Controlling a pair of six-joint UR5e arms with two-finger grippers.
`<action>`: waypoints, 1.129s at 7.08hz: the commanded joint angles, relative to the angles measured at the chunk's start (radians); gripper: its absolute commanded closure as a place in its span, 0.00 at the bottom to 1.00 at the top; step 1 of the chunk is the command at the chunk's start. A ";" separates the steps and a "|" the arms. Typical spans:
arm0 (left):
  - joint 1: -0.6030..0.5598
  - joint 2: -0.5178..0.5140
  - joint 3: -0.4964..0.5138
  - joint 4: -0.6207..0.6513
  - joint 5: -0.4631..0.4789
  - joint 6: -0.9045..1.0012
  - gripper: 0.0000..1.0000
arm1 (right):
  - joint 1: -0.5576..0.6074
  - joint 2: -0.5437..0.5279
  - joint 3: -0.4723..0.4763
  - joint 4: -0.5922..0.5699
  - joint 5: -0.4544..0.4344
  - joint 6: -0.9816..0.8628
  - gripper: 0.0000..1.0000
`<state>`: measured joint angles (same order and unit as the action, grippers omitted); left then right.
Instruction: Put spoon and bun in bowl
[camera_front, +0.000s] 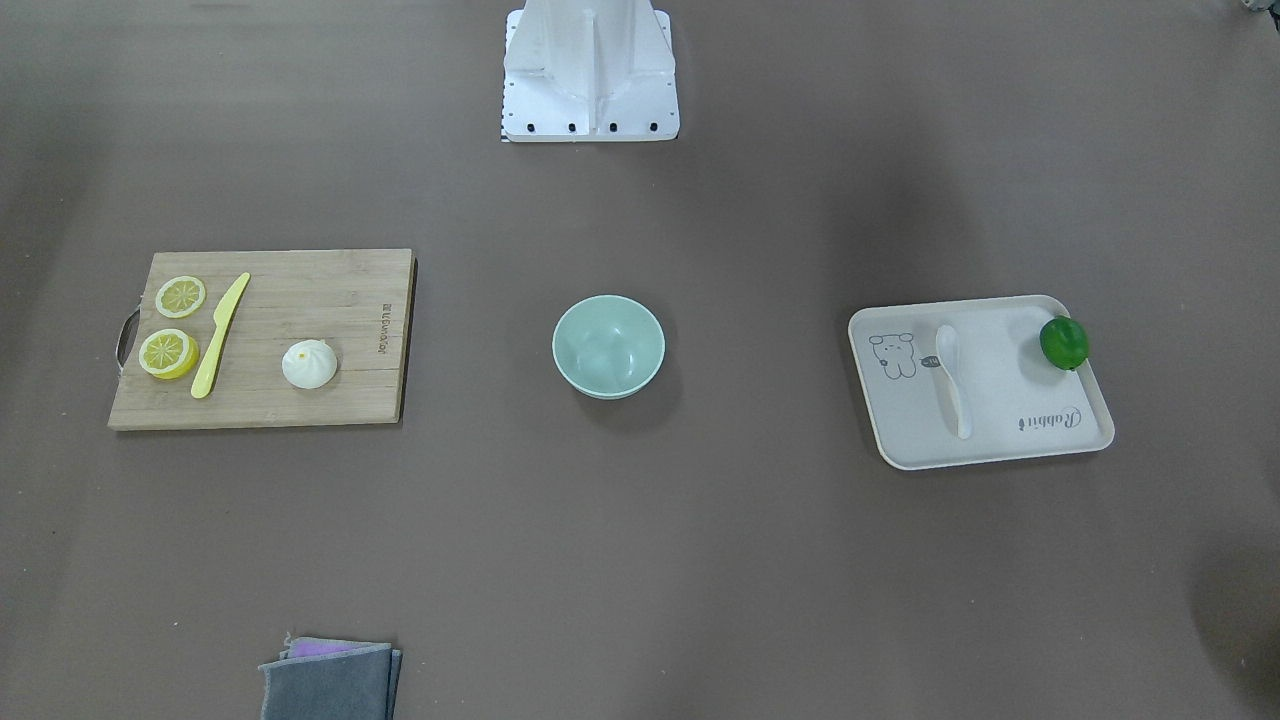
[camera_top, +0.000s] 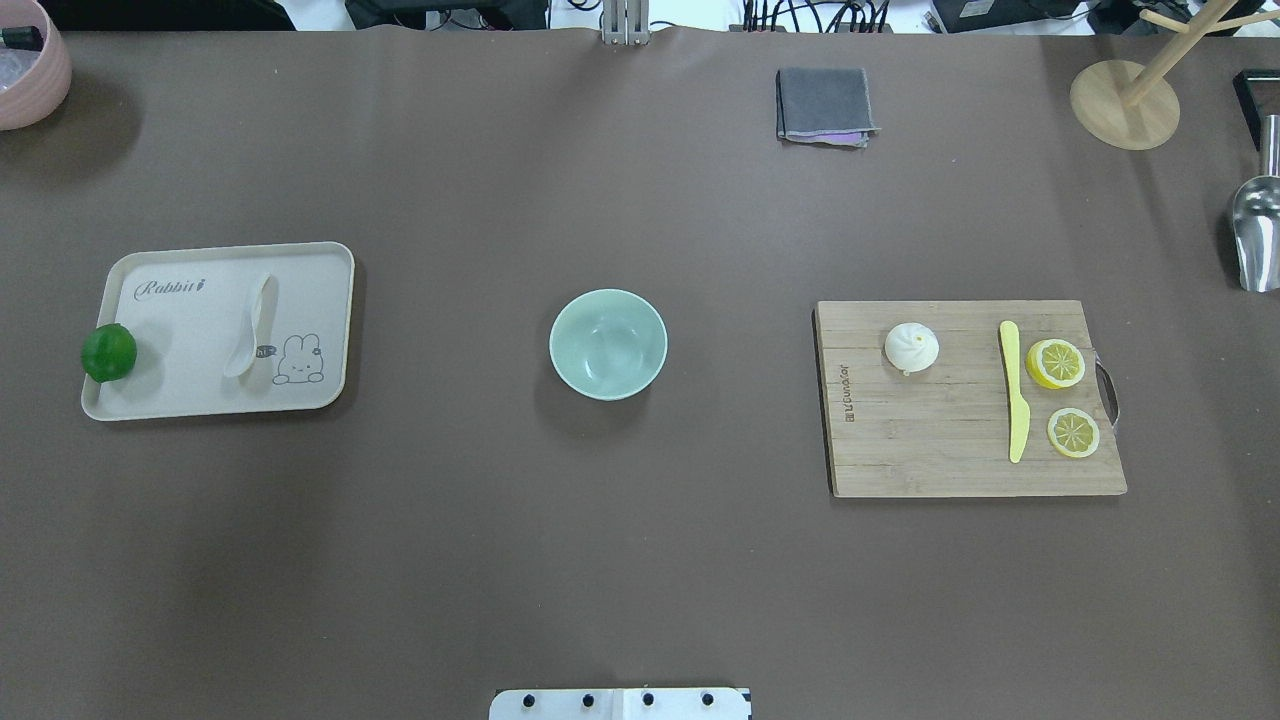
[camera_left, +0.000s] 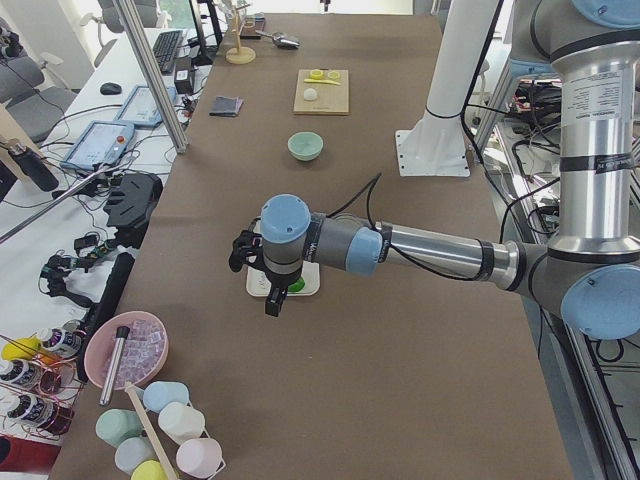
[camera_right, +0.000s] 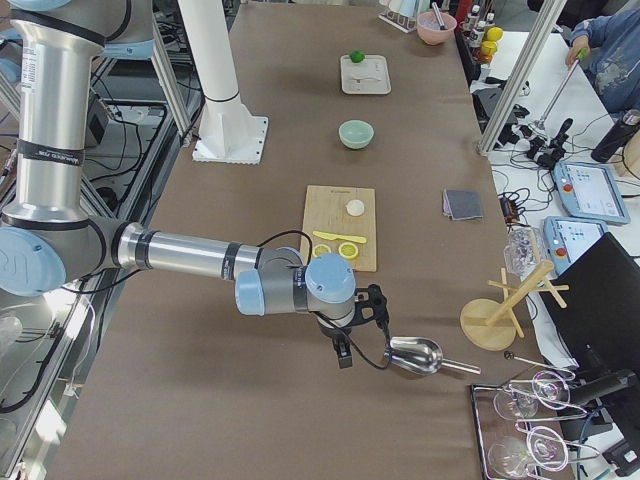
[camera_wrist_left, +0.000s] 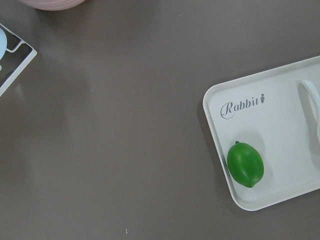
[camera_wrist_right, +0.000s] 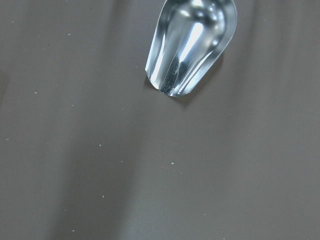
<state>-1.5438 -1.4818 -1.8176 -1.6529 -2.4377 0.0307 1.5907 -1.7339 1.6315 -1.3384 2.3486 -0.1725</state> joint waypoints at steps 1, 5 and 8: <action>0.001 -0.003 -0.008 0.001 0.003 0.000 0.02 | -0.002 0.008 0.004 0.001 0.001 0.002 0.00; 0.001 0.006 -0.005 -0.002 -0.003 -0.011 0.02 | -0.006 0.005 -0.010 0.096 0.001 0.007 0.00; -0.001 0.008 -0.012 -0.007 0.003 -0.006 0.02 | -0.009 0.007 -0.009 0.099 0.004 0.005 0.00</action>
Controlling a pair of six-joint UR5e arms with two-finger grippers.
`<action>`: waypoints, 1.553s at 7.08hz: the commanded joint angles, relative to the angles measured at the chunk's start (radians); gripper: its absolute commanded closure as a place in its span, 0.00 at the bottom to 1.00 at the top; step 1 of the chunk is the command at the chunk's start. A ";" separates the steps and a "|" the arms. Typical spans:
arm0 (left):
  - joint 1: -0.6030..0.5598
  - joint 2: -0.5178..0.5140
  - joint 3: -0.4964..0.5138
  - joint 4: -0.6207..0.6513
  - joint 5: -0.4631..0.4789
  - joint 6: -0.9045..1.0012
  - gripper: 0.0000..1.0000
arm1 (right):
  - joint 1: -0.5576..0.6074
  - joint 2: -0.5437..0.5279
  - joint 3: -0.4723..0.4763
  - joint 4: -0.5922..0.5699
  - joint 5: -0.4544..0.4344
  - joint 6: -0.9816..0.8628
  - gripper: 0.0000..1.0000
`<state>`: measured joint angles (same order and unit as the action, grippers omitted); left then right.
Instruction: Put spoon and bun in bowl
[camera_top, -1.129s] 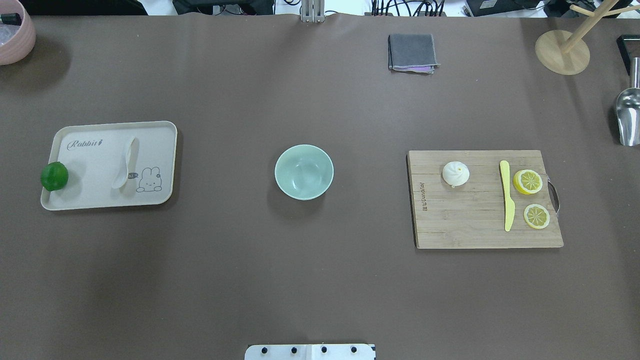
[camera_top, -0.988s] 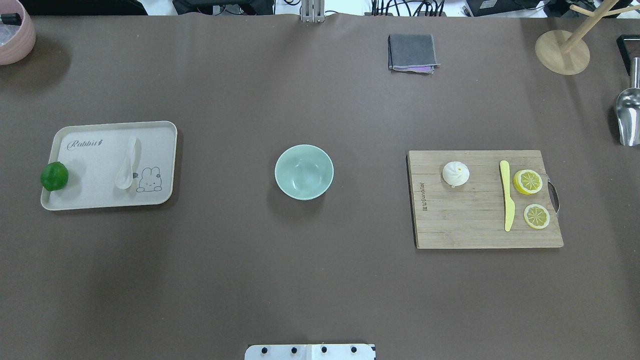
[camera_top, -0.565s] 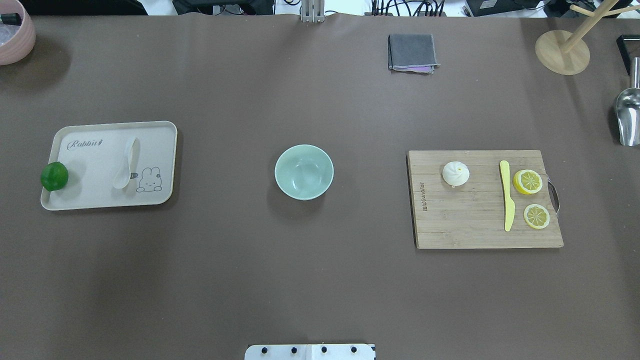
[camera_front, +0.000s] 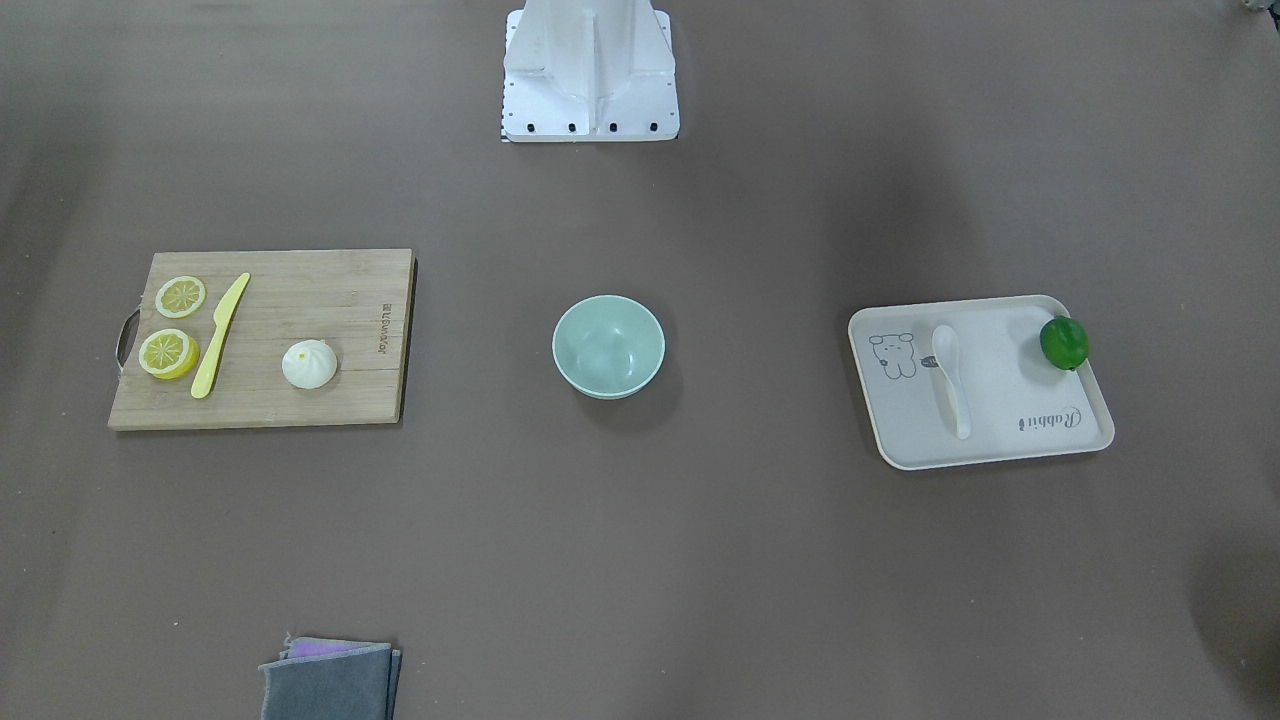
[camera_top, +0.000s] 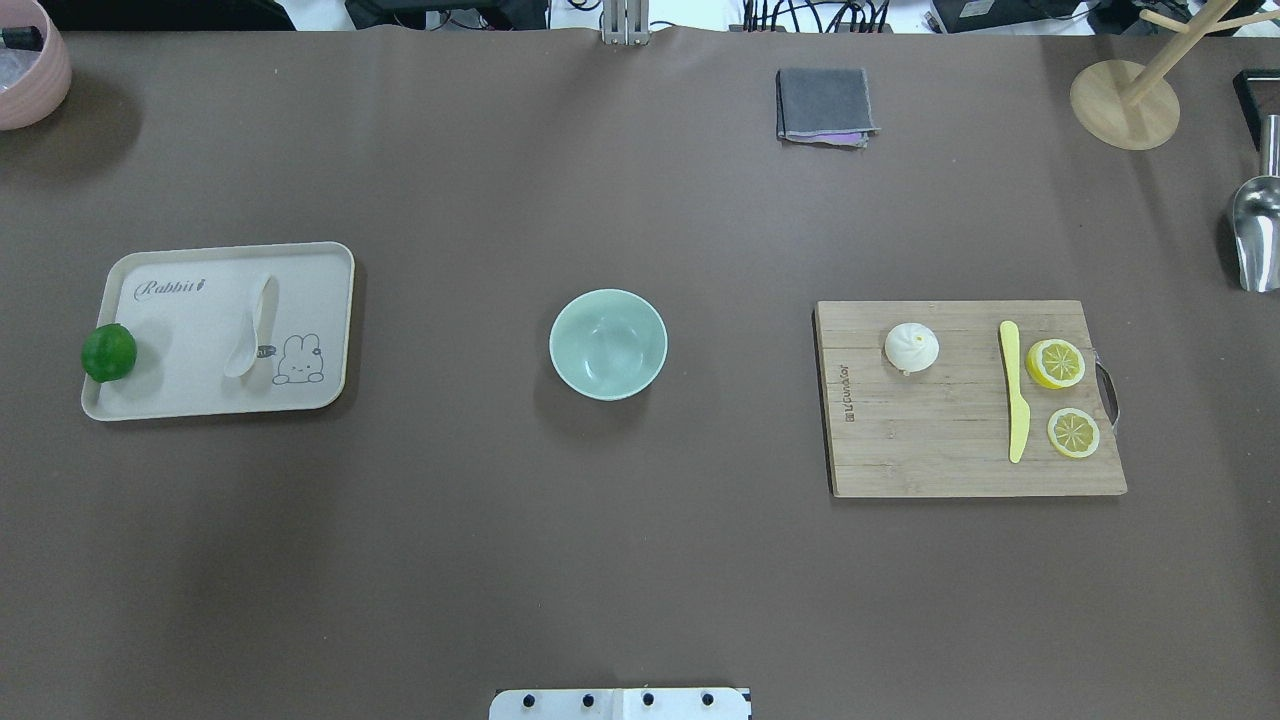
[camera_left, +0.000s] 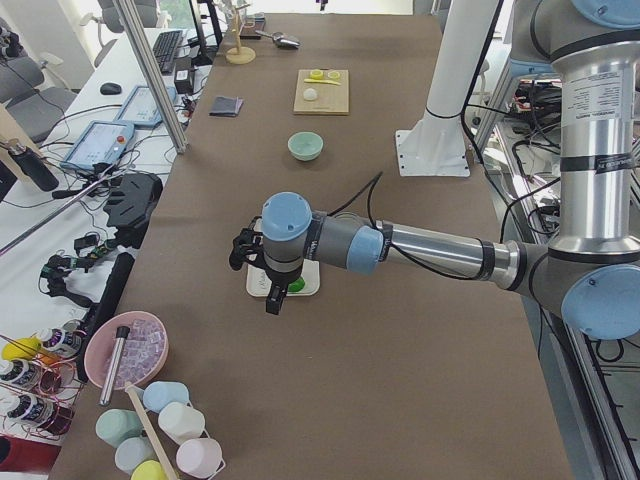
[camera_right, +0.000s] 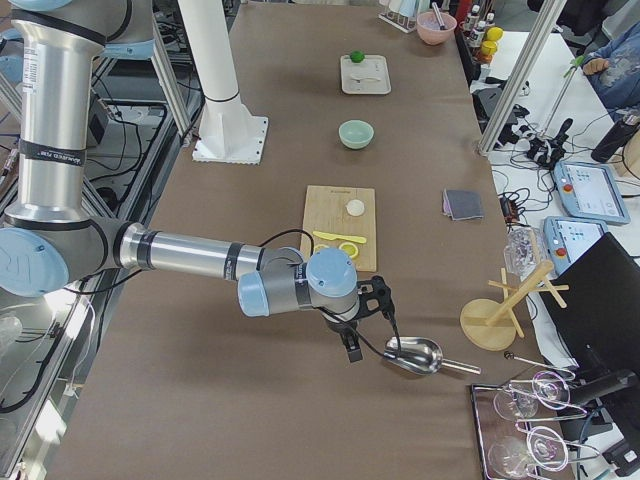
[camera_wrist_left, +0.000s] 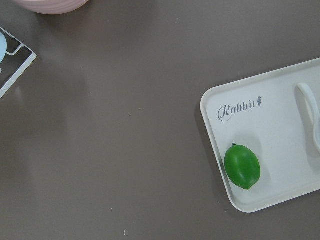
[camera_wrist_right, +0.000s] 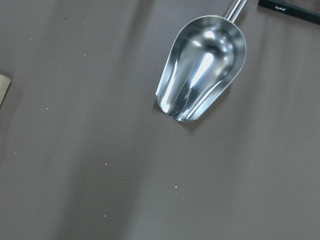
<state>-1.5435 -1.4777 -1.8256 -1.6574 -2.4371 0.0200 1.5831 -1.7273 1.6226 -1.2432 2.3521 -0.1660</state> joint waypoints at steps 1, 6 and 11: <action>-0.001 0.004 -0.004 -0.039 0.007 0.009 0.02 | -0.005 0.005 0.000 0.004 0.004 -0.001 0.00; 0.005 0.004 -0.001 -0.047 -0.002 -0.003 0.02 | -0.046 0.009 0.013 0.007 0.053 0.003 0.00; 0.271 -0.096 0.003 -0.152 0.038 -0.575 0.03 | -0.361 0.113 0.152 0.141 0.018 0.767 0.05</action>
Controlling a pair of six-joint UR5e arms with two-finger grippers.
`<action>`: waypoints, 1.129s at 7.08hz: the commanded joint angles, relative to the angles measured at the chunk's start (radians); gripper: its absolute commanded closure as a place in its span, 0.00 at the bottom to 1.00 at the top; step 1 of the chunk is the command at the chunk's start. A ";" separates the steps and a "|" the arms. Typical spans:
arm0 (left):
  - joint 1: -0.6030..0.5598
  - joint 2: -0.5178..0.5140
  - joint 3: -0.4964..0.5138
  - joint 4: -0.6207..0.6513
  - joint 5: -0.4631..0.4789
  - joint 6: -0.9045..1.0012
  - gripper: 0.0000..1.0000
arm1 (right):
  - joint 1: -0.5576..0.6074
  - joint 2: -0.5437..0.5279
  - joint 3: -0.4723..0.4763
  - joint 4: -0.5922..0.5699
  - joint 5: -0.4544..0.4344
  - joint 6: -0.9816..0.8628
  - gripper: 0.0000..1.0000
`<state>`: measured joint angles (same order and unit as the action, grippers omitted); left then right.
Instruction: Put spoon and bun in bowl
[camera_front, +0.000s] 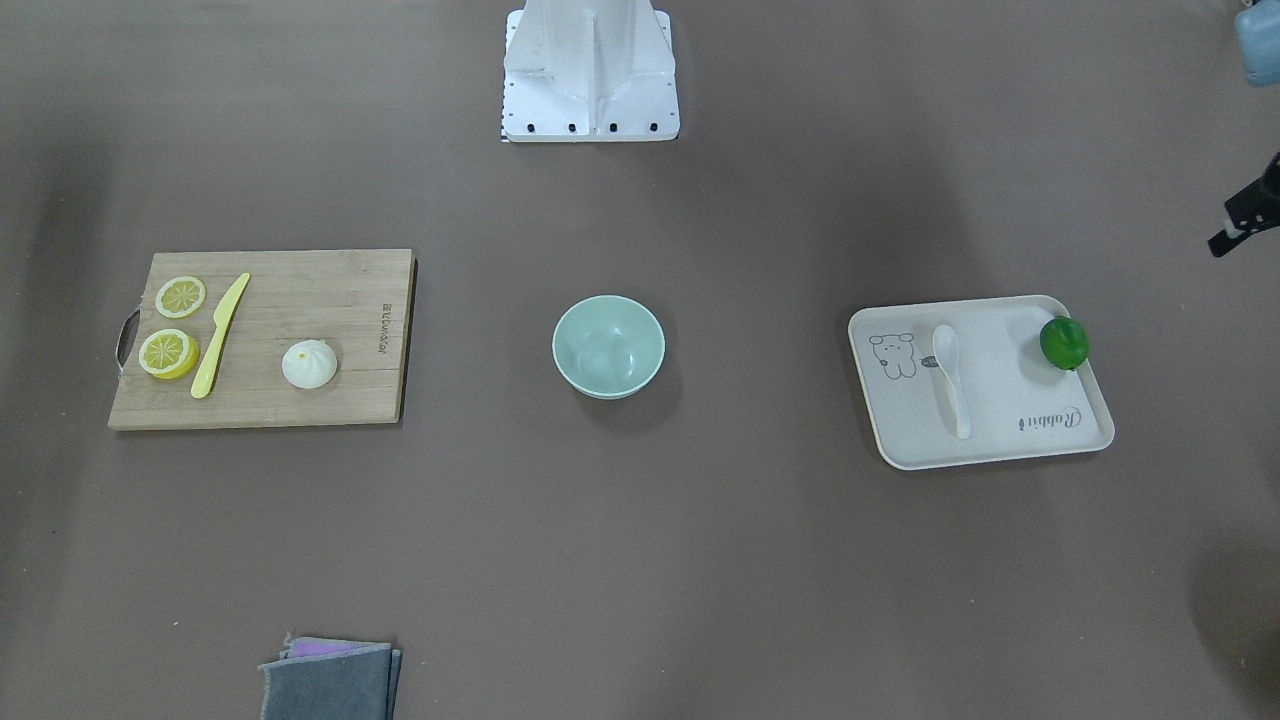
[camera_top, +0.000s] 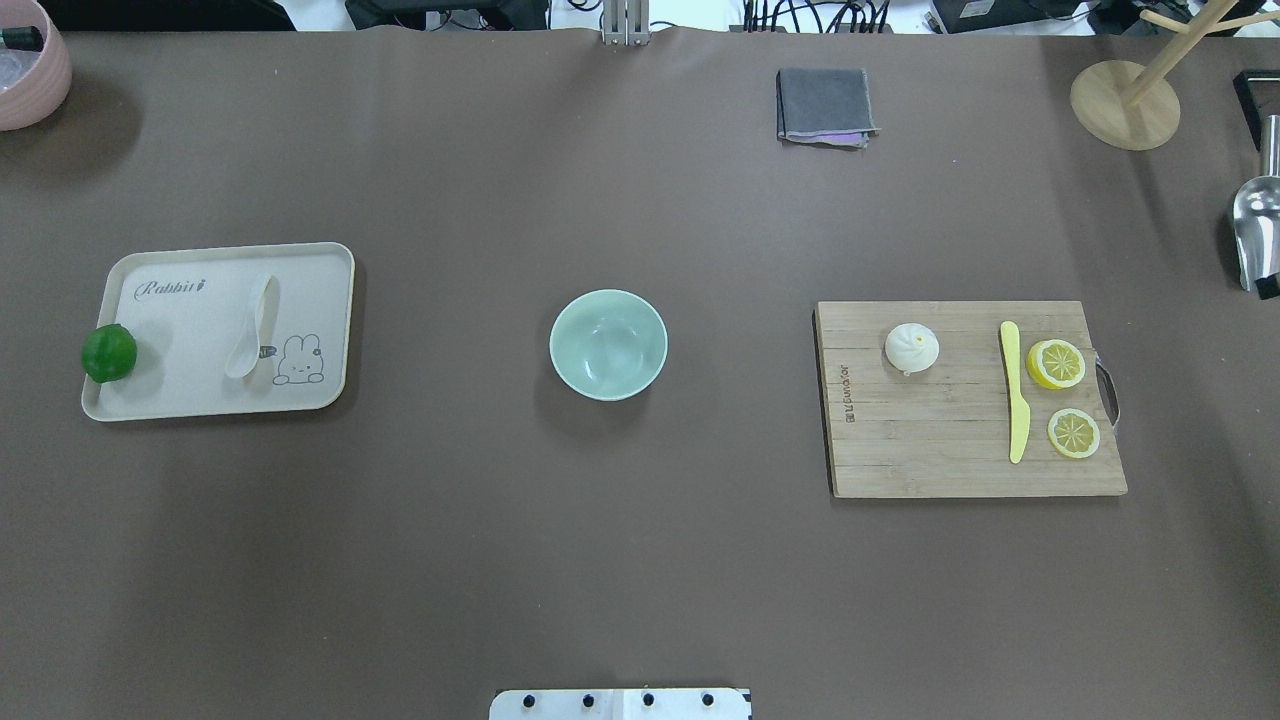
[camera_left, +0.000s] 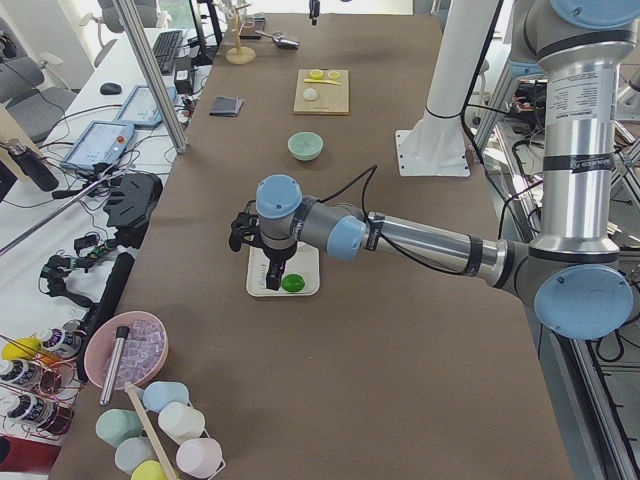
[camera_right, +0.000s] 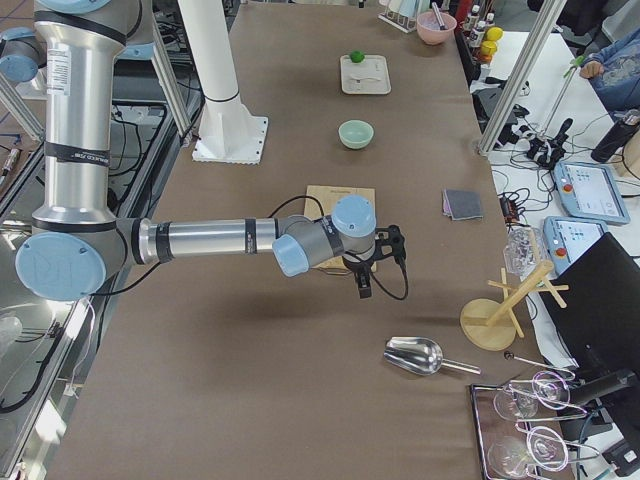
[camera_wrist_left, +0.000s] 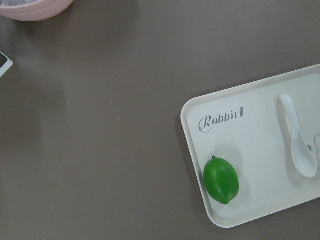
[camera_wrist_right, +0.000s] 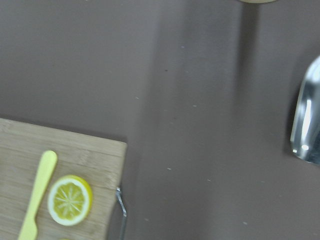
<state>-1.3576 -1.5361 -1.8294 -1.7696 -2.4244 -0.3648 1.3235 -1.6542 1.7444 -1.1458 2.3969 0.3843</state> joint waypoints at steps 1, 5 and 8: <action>0.142 -0.051 0.006 -0.042 0.075 -0.230 0.03 | -0.180 0.080 0.053 0.044 -0.062 0.323 0.06; 0.348 -0.184 0.106 -0.048 0.195 -0.365 0.03 | -0.384 0.191 0.053 0.043 -0.205 0.461 0.06; 0.432 -0.344 0.312 -0.124 0.284 -0.365 0.05 | -0.447 0.215 0.058 0.043 -0.257 0.525 0.07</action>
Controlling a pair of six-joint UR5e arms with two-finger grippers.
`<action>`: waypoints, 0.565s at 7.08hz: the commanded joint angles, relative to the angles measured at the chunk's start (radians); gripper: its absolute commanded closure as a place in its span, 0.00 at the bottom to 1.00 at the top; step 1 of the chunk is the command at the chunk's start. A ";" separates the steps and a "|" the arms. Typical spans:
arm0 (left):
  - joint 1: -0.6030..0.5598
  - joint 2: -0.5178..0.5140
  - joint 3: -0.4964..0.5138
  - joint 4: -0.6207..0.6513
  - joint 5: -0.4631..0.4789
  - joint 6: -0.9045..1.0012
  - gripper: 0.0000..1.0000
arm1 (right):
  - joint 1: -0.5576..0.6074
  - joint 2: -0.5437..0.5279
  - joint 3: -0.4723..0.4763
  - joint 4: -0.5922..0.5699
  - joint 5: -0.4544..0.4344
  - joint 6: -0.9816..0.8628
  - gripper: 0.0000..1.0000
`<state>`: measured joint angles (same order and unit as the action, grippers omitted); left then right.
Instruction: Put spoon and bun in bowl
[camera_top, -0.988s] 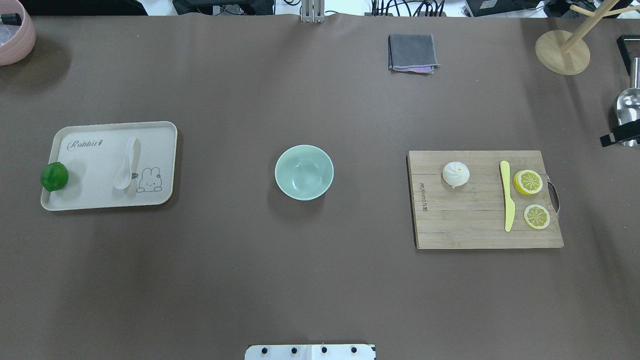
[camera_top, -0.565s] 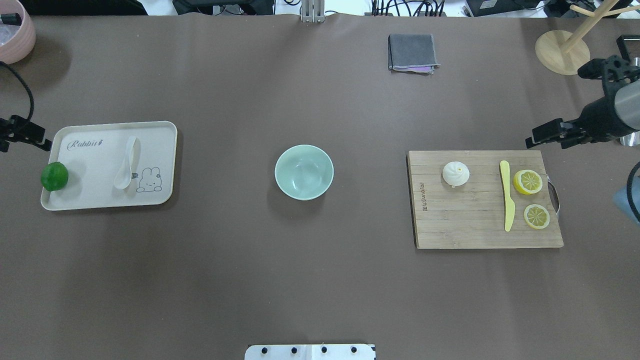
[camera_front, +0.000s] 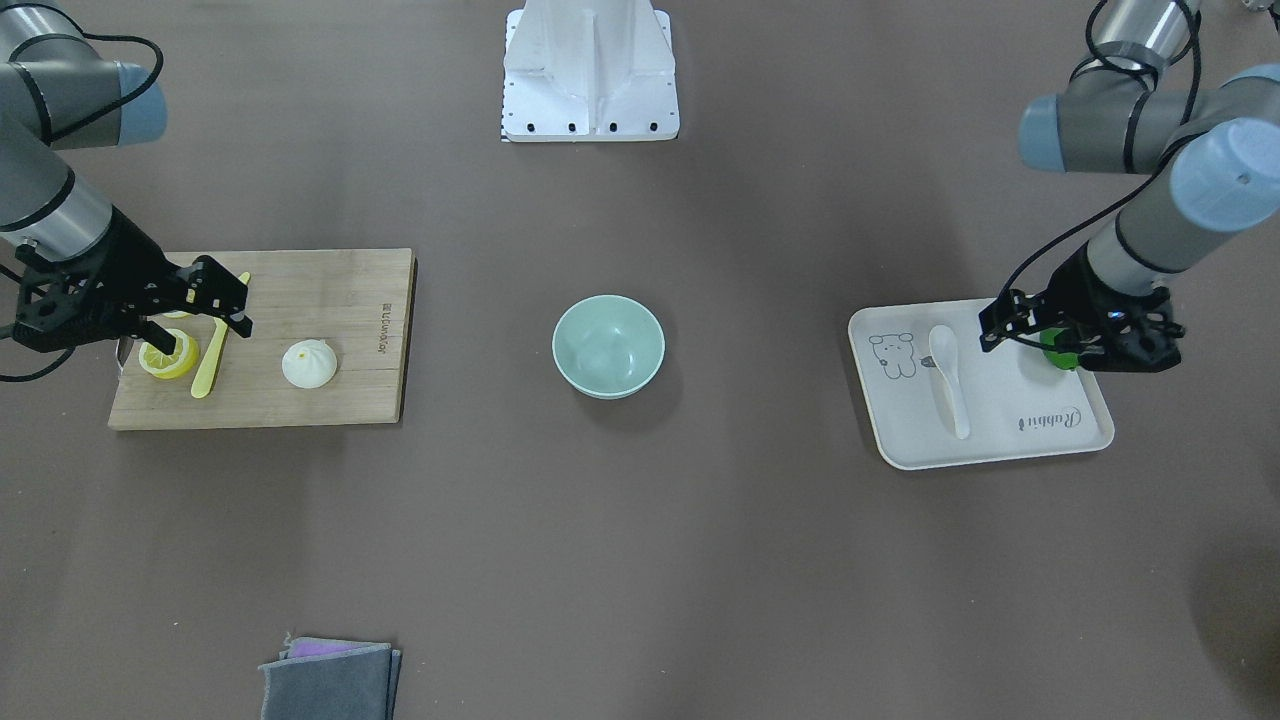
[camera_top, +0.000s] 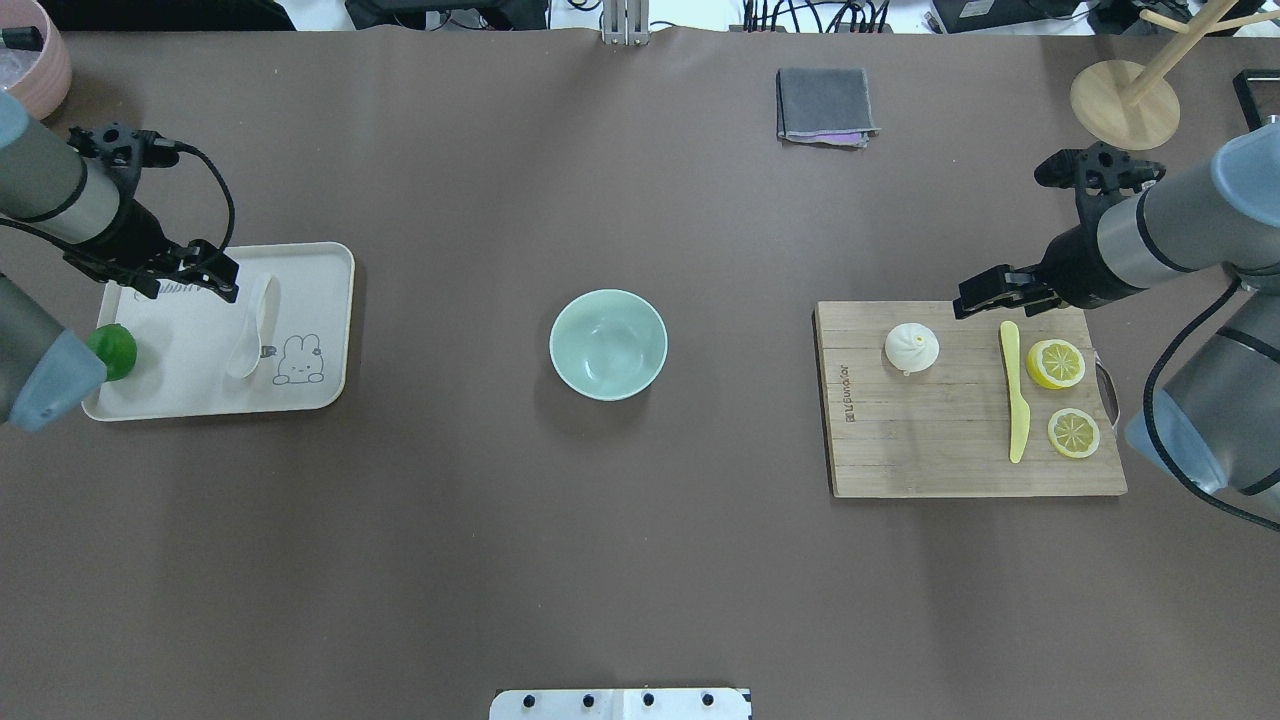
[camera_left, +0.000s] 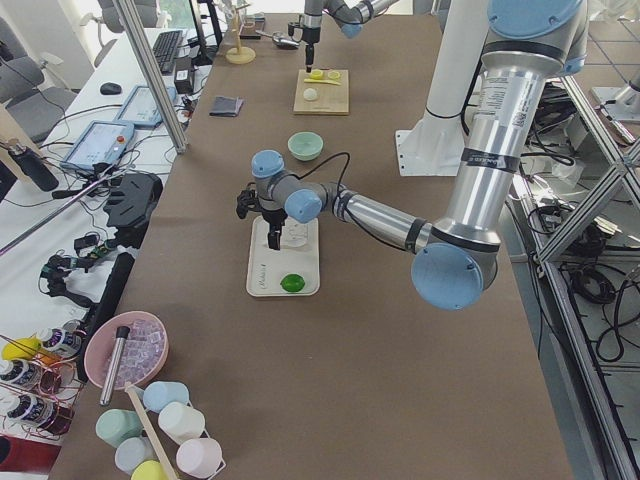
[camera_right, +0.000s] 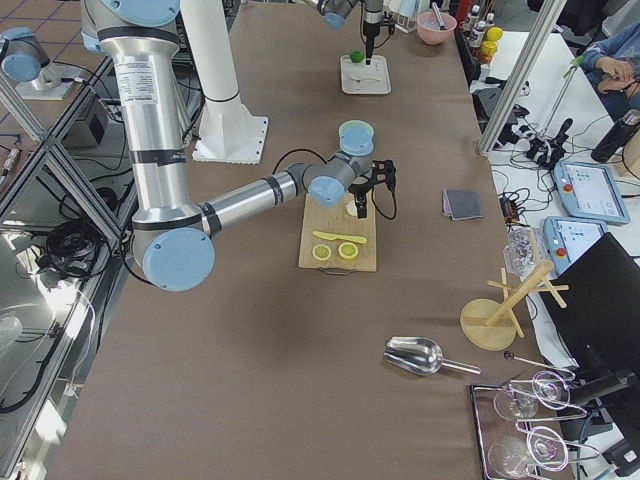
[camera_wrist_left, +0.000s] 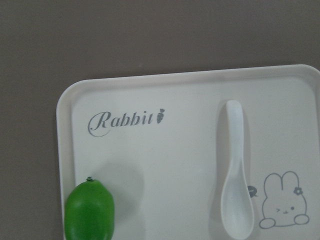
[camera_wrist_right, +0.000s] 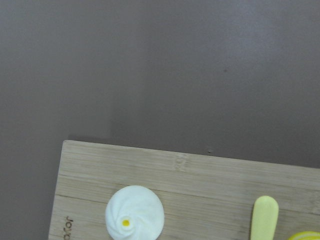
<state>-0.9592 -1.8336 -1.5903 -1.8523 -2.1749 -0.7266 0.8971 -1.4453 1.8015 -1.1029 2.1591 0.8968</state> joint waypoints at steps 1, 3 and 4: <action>0.043 -0.071 0.119 -0.066 0.035 -0.001 0.10 | -0.023 0.014 -0.001 -0.005 -0.019 0.033 0.07; 0.053 -0.064 0.127 -0.076 0.035 -0.008 0.36 | -0.038 0.034 -0.008 -0.011 -0.021 0.051 0.07; 0.060 -0.064 0.127 -0.076 0.035 -0.008 0.57 | -0.038 0.034 -0.007 -0.011 -0.021 0.053 0.07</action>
<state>-0.9074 -1.8971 -1.4674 -1.9258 -2.1400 -0.7320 0.8620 -1.4144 1.7950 -1.1125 2.1395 0.9445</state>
